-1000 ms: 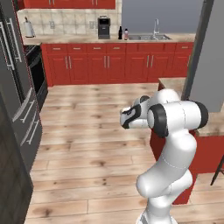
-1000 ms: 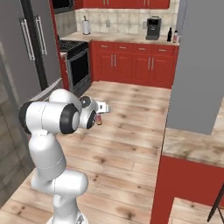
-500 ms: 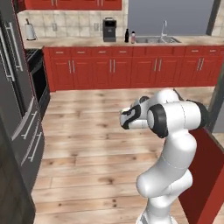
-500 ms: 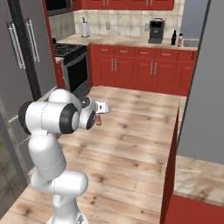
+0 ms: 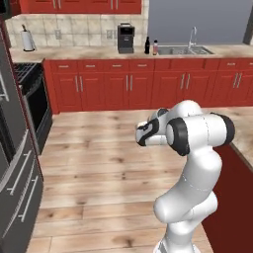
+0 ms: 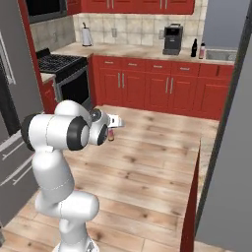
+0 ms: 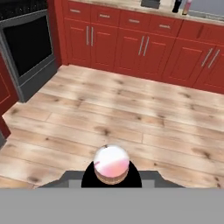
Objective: Place the large bottle from the dining counter next to the other large bottle outside the sink, and place the small bottle from the dining counter next to the other small bottle inside the sink.
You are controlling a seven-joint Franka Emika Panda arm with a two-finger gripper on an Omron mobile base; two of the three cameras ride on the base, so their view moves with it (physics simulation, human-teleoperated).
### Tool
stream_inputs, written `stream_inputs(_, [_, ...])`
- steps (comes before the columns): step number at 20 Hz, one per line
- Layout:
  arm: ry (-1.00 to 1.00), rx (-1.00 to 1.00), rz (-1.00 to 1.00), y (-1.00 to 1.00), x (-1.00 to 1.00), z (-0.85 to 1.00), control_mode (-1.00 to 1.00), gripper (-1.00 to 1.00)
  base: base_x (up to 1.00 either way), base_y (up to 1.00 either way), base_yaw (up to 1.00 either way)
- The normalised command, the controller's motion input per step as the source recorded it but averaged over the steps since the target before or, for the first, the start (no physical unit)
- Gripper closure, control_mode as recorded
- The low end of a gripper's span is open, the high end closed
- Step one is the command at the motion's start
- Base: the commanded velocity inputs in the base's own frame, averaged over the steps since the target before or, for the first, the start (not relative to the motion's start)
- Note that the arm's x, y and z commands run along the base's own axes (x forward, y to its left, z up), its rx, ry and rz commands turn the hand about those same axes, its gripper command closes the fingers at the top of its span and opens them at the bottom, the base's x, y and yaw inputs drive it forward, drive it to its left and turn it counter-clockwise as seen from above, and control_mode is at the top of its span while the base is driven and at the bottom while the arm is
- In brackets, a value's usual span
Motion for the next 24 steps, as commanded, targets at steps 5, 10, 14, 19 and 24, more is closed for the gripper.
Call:
stream_inputs(5, [0.00,0.00,0.00,0.00,0.00,0.00,1.00,1.00,1.00,0.00,0.00])
stream_inputs(10, [0.00,0.00,0.00,0.00,0.00,0.00,1.00,1.00,0.96,0.00,0.00])
stream_inputs(14, [0.00,0.00,0.00,0.00,0.00,0.00,1.00,1.00,0.89,-0.04,0.00])
stream_inputs(19, [0.00,0.00,0.00,0.00,0.00,0.00,1.00,1.00,0.79,-0.19,0.00])
stream_inputs(24, [0.00,0.00,0.00,0.00,0.00,0.00,1.00,1.00,0.61,-0.43,0.02])
